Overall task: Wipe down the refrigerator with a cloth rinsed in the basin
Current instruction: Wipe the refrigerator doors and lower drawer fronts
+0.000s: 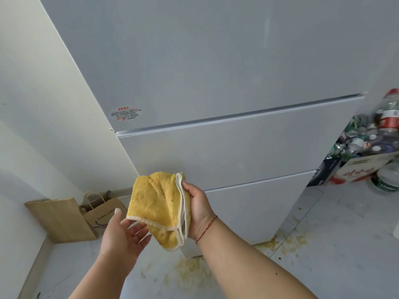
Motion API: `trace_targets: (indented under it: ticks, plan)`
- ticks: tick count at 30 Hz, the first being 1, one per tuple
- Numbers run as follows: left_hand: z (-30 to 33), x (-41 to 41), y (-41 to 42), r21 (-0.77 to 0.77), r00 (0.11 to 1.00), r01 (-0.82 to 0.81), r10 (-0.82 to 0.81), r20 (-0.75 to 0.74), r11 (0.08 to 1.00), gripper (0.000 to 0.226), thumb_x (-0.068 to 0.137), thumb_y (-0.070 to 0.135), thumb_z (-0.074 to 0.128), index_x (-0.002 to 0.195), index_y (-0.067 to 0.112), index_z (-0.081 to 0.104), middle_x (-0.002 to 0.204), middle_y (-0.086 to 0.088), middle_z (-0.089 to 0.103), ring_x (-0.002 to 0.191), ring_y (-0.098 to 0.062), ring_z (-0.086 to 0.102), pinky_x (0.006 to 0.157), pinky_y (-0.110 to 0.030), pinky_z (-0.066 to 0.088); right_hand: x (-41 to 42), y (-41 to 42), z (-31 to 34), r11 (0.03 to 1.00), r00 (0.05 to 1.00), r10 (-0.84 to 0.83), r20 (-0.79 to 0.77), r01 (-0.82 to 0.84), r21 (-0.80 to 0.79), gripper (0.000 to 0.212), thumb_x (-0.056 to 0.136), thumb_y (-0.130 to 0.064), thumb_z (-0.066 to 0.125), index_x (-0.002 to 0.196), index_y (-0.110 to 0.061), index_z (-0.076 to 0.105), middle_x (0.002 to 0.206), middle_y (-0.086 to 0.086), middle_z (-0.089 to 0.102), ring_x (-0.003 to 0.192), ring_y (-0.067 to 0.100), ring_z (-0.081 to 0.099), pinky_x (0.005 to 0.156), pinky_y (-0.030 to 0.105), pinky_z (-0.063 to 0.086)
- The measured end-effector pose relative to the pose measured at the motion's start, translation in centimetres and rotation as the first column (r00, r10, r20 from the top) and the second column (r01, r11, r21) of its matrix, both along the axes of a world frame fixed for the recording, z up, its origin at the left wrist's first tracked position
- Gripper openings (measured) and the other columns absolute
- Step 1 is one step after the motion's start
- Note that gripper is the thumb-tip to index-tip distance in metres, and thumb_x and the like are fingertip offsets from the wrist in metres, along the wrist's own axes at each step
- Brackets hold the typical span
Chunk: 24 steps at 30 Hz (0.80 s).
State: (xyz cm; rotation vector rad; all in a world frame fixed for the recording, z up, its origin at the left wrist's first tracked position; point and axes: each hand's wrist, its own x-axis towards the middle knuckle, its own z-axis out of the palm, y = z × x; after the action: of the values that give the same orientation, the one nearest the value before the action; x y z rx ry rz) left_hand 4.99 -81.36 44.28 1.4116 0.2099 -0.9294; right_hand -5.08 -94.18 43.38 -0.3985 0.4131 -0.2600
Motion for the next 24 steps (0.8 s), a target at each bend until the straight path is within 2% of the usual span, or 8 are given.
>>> trace_targets:
  ticks: [4,7,10,14,18,21,23,24]
  plan:
    - [2.1,-3.6,-2.4,-0.157,0.986,0.165,-0.161,0.038,0.974,0.068,0.096,0.059,0.029,0.109,0.004,0.067,0.098,-0.018,0.07,0.091,-0.031,0.062,0.093,-0.047,0.045,-4.2,-2.3,1.6,0.996,0.998,-0.063,-0.031,0.061,-0.061,0.052,0.085,-0.042,0.049,0.116,-0.003,0.066,0.114,0.021,0.065,0.106,0.037,0.061,0.097,0.047,0.043]
    - [3.0,-5.8,-3.9,-0.199,0.963,0.27,-0.259,0.077,0.942,0.068,0.095,0.059,0.03,0.103,0.004,0.07,0.096,-0.016,0.071,0.091,-0.03,0.062,0.092,-0.046,0.044,-7.4,-3.9,2.2,0.991,0.993,-0.103,-0.065,0.097,-0.092,0.05,0.087,-0.042,0.048,0.109,-0.003,0.07,0.113,0.022,0.066,0.103,0.037,0.062,0.096,0.047,0.045]
    - [3.8,-8.2,-5.3,-0.174,0.921,0.384,-0.362,0.147,0.907,0.046,0.093,0.048,0.043,0.101,0.011,0.069,0.086,-0.008,0.071,0.083,-0.024,0.063,0.086,-0.042,0.046,-10.4,-5.3,2.6,0.985,0.985,-0.132,-0.109,0.118,-0.126,0.048,0.088,-0.041,0.047,0.104,-0.004,0.073,0.112,0.022,0.067,0.1,0.037,0.064,0.094,0.048,0.046]
    - [4.5,-11.2,-7.1,-0.082,0.852,0.492,-0.461,0.248,0.867,0.029,0.095,0.027,0.052,0.113,0.009,0.066,0.104,-0.013,0.072,0.091,-0.027,0.067,0.096,-0.046,0.047,-13.5,-6.7,2.9,0.982,0.98,-0.155,-0.127,0.139,-0.132,0.047,0.09,-0.039,0.046,0.096,-0.003,0.076,0.107,0.023,0.068,0.097,0.037,0.066,0.091,0.047,0.048]
    - [4.7,-13.3,-8.6,-0.079,0.868,0.453,-0.419,0.266,0.888,0.026,0.098,0.023,0.051,0.116,0.01,0.063,0.102,-0.013,0.072,0.089,-0.029,0.069,0.089,-0.047,0.052,-15.4,-7.8,3.4,0.974,0.974,-0.193,-0.121,0.175,-0.142,0.053,0.093,-0.045,0.043,0.104,-0.001,0.072,0.112,0.024,0.066,0.102,0.038,0.065,0.093,0.049,0.048]
    - [4.7,-13.8,-8.7,-0.073,0.897,0.397,-0.369,0.245,0.915,0.026,0.099,0.025,0.049,0.115,0.011,0.064,0.105,-0.014,0.072,0.101,-0.036,0.067,0.096,-0.056,0.047,-15.6,-8.1,3.8,0.975,0.981,-0.179,-0.076,0.166,-0.146,0.06,0.092,-0.051,0.043,0.12,-0.001,0.063,0.123,0.025,0.061,0.114,0.04,0.058,0.101,0.053,0.041]
    - [4.7,-14.1,-8.1,-0.065,0.915,0.345,-0.32,0.244,0.936,0.026,0.1,0.026,0.047,0.113,0.013,0.065,0.103,-0.012,0.073,0.097,-0.033,0.068,0.09,-0.051,0.053,-15.2,-8.0,3.9,0.979,0.987,-0.148,-0.057,0.138,-0.147,0.06,0.091,-0.051,0.045,0.123,-0.002,0.062,0.126,0.025,0.059,0.117,0.041,0.055,0.102,0.054,0.04]
    - [4.8,-14.2,-7.8,-0.061,0.923,0.317,-0.293,0.25,0.946,0.025,0.1,0.027,0.047,0.111,0.014,0.066,0.099,-0.009,0.073,0.091,-0.028,0.069,0.08,-0.044,0.057,-15.0,-7.9,4.0,0.983,0.991,-0.126,-0.046,0.119,-0.138,0.059,0.091,-0.051,0.045,0.121,-0.003,0.063,0.125,0.024,0.059,0.115,0.041,0.056,0.102,0.054,0.04]
